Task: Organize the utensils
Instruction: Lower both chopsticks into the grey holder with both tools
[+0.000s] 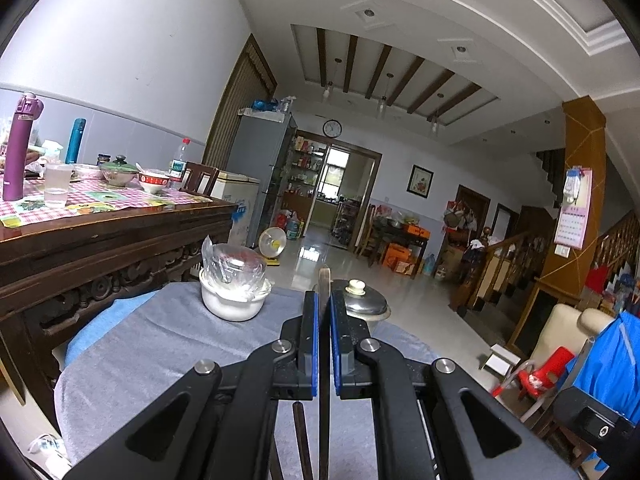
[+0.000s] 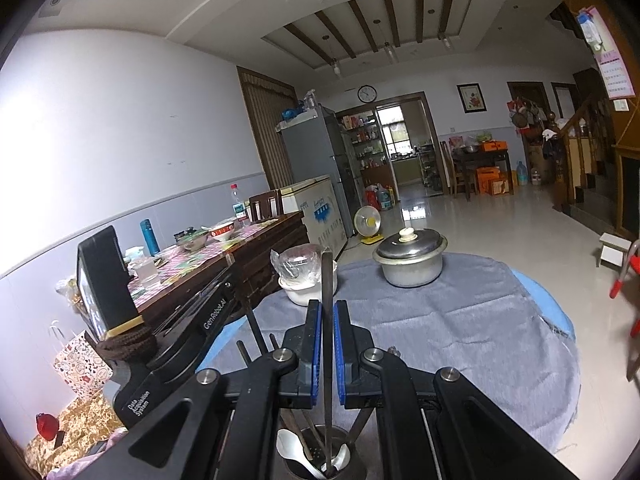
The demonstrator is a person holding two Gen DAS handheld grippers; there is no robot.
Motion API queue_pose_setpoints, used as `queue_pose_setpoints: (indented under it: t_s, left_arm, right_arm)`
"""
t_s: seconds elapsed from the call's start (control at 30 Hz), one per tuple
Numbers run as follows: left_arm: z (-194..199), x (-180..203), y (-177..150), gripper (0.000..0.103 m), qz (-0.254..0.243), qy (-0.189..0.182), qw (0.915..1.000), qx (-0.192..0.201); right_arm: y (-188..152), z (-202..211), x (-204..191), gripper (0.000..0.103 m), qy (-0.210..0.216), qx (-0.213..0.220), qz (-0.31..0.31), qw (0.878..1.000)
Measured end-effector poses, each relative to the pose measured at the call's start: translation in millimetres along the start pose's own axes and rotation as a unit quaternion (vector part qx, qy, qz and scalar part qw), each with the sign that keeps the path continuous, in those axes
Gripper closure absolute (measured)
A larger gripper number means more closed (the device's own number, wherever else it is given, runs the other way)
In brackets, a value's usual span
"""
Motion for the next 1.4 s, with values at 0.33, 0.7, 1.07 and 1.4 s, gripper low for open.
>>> queue_pose_setpoints:
  t_s: [0.33, 0.7, 1.07, 1.4]
  left_arm:
    - [-2, -1, -10, 0.097, -0.01, 0.009, 0.9997, -0.022]
    - [-5, -7, -19, 0.098, -0.006, 0.016, 0.9991, -0.038]
    - [-10, -14, -31, 0.098, -0.007, 0.021, 0.998, -0.059]
    - [-12, -14, -34, 0.098, -0.014, 0.023, 0.9969, -0.073]
  right_arm:
    - [-13, -2, -1, 0.096, -0.006, -0.023, 0.001, 1.0]
    - [-21, -2, -7, 0.096, -0.004, -0.033, 0.006, 0.999]
    - [-33, -10, -12, 0.096, -0.001, -0.053, 0.008, 0.999]
    - [-36, -11, -15, 0.096, 0.004, -0.059, 0.009, 0.998]
Point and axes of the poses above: each gripper's, at about its wrist camera, not at the fingertips, and z roughly against the way its jaws point, x to its right, y to its top, the point moved 4 cm from there along -z, roughly the way its jaws point, and after that the axes turned 8 degrees about x, right-handed, at the moved point
